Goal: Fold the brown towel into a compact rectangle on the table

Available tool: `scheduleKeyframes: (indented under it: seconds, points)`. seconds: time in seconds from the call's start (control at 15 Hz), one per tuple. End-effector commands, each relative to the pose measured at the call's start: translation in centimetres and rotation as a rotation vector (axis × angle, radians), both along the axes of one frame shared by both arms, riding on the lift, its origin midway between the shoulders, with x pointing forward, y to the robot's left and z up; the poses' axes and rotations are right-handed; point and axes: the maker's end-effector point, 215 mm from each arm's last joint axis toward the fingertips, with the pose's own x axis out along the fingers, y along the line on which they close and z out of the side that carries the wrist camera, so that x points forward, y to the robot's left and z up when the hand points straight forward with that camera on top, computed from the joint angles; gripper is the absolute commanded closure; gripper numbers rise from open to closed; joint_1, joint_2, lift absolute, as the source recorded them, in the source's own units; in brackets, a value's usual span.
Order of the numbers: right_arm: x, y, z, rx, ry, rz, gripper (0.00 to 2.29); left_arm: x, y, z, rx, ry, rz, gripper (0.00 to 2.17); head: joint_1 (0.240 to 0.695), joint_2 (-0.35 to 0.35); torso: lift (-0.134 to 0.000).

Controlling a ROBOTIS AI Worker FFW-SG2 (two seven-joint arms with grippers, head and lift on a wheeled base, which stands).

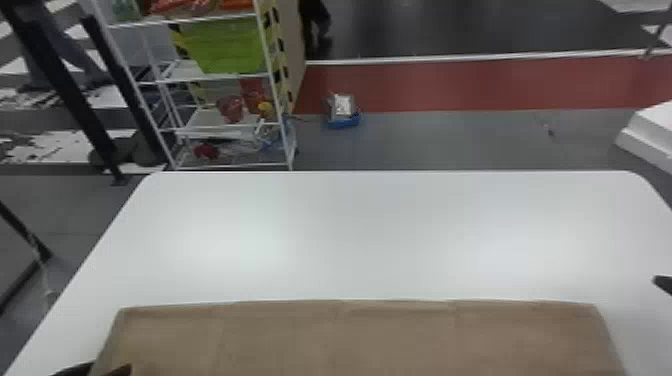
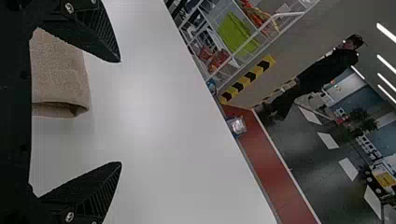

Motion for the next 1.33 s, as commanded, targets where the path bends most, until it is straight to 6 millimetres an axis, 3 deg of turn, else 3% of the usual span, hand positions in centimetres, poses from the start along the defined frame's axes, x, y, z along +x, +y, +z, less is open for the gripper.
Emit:
scheduleKeyframes:
  seconds: [0.0, 0.13, 0.27, 0.33, 0.73, 0.87, 1.07, 1.27]
  points:
    - [0.1, 0.0, 0.1, -0.001, -0.003, 0.000, 0.10, -0.1, -1.0, -0.4, -0.009, 0.012, -0.029, 0.33, 0.695, 0.114, -0.124]
    - [0.2, 0.1, 0.1, -0.002, -0.002, 0.001, 0.10, -0.1, -1.5, -0.4, -0.011, 0.015, -0.052, 0.75, 0.695, 0.097, -0.124]
    - [0.1, 0.1, 0.1, -0.001, -0.001, 0.001, 0.10, 0.0, -2.1, -0.3, -0.017, 0.017, -0.082, 1.53, 0.695, 0.088, -0.124]
    - [0.2, 0.1, 0.1, 0.000, -0.002, 0.001, 0.10, -0.2, -2.2, -0.3, -0.020, 0.020, -0.088, 1.74, 0.695, 0.084, -0.124]
    - [0.1, 0.2, -0.2, 0.003, 0.003, 0.004, 0.10, 1.4, 0.5, 3.2, 0.020, -0.047, -0.039, 1.79, 0.695, 0.092, -0.124]
    - [0.1, 0.1, -0.3, 0.003, 0.005, 0.002, 0.10, 1.4, 0.1, 5.0, 0.014, -0.068, -0.032, 1.79, 0.695, 0.106, -0.124]
    - [0.2, 0.5, -0.5, 0.007, 0.006, 0.009, 0.10, 0.9, -4.0, 7.5, -0.003, -0.125, -0.073, 1.79, 0.695, 0.105, -0.124]
    - [0.2, 0.4, -0.6, 0.005, 0.008, 0.008, 0.10, 1.4, -10.2, 10.2, -0.023, -0.151, -0.184, 1.79, 0.695, 0.061, -0.124]
